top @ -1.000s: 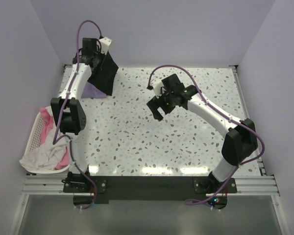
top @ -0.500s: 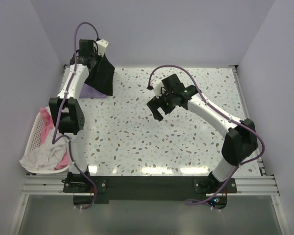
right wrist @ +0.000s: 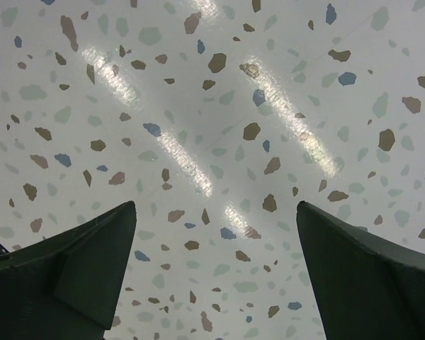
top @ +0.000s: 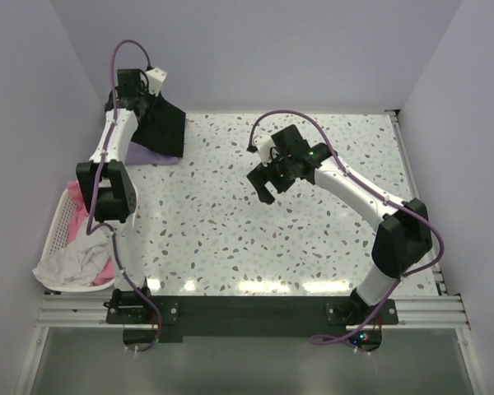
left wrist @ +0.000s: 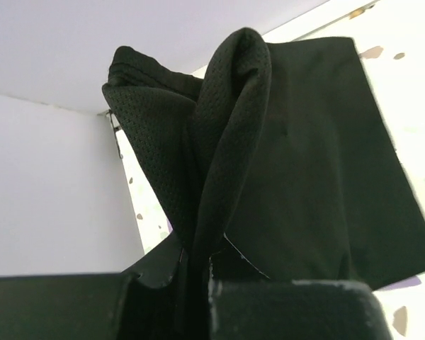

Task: Fold and stack the t-shirts
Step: Neatly place the folded tshirt to the corner

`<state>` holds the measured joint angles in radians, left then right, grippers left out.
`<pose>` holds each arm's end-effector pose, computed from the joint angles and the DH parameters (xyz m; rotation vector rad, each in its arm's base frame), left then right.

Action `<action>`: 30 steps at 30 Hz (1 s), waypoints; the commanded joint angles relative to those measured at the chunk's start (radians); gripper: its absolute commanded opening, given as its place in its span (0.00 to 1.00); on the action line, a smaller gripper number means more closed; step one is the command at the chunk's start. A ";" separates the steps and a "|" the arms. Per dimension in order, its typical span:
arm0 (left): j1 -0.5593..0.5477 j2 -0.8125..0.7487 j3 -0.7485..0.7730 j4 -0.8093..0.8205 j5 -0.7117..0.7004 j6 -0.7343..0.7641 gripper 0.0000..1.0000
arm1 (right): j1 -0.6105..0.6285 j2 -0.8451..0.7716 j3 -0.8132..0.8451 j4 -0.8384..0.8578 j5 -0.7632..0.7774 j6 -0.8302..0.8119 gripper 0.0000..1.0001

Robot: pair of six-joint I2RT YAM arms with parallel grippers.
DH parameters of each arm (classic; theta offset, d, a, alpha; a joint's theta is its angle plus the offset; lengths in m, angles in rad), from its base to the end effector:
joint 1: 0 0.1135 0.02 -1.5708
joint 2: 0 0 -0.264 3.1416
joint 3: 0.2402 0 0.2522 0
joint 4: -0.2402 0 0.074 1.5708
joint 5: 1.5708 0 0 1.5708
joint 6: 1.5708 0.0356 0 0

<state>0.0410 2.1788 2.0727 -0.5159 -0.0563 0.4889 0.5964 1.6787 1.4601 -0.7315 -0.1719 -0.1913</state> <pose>0.5093 0.0229 0.3001 0.4606 2.1663 0.3579 0.2978 0.2095 0.2927 -1.0402 2.3201 0.3785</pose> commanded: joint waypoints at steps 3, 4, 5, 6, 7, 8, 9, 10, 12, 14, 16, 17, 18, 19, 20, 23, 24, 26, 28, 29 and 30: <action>0.040 0.045 0.001 0.103 0.026 0.045 0.00 | 0.003 0.019 0.043 -0.032 0.012 -0.003 0.99; 0.043 0.050 -0.002 0.108 0.032 0.046 0.00 | 0.002 0.021 0.046 -0.034 0.012 -0.002 0.99; 0.049 0.058 -0.003 0.114 0.038 0.048 0.00 | 0.003 0.026 0.051 -0.035 0.012 -0.002 0.99; 0.054 0.061 -0.003 0.120 0.048 0.048 0.00 | 0.002 0.027 0.052 -0.039 0.012 -0.002 0.99; 0.056 0.065 -0.005 0.129 0.052 0.051 0.00 | 0.002 0.033 0.055 -0.042 0.014 -0.003 0.98; 0.057 0.068 -0.006 0.135 0.074 0.051 0.00 | 0.002 0.036 0.060 -0.045 0.014 -0.002 0.99; 0.062 0.072 -0.010 0.152 0.081 0.059 0.00 | 0.002 0.041 0.062 -0.048 0.014 -0.002 0.99; 0.062 0.072 -0.016 0.157 0.085 0.063 0.00 | 0.003 0.044 0.063 -0.051 0.014 -0.005 0.99; 0.065 0.081 -0.019 0.172 0.082 0.074 0.00 | 0.002 0.047 0.066 -0.054 0.014 -0.004 0.99; 0.066 0.094 -0.019 0.180 0.073 0.080 0.02 | 0.003 0.052 0.069 -0.057 0.014 -0.005 0.99; 0.068 0.104 -0.017 0.189 0.058 0.082 0.06 | 0.003 0.056 0.074 -0.063 0.015 -0.005 0.99; 0.071 0.110 -0.017 0.192 0.032 0.082 0.12 | 0.002 0.059 0.078 -0.063 0.015 -0.005 0.99; 0.072 0.114 -0.014 0.197 0.003 0.080 0.31 | 0.003 0.061 0.082 -0.065 0.015 -0.007 0.99; 0.073 0.118 -0.004 0.198 -0.017 0.077 0.43 | 0.002 0.061 0.085 -0.066 0.015 -0.007 0.99; 0.076 0.121 0.004 0.200 -0.036 0.080 0.59 | 0.003 0.061 0.089 -0.069 0.015 -0.007 0.99; 0.094 0.118 0.050 0.195 -0.065 0.082 0.76 | 0.003 0.064 0.104 -0.078 0.015 -0.011 0.98; 0.099 0.118 0.070 0.170 -0.066 0.077 0.79 | 0.002 0.059 0.108 -0.083 0.014 -0.011 0.99; 0.106 0.111 0.145 0.130 -0.065 0.074 0.84 | 0.002 0.052 0.111 -0.085 0.011 -0.011 0.99; 0.114 0.092 0.174 0.093 -0.070 0.073 0.92 | -0.004 0.032 0.103 -0.082 0.002 -0.010 0.99; 0.115 0.063 0.175 0.080 -0.068 0.073 0.96 | -0.012 0.023 0.100 -0.078 -0.001 -0.004 0.98; 0.114 0.044 0.173 0.048 -0.056 0.062 1.00 | -0.015 0.013 0.095 -0.074 -0.005 -0.002 0.99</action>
<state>0.1398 2.3066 2.1860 -0.4236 -0.1036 0.5613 0.5934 1.7363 1.5269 -0.8017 -0.1719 -0.1951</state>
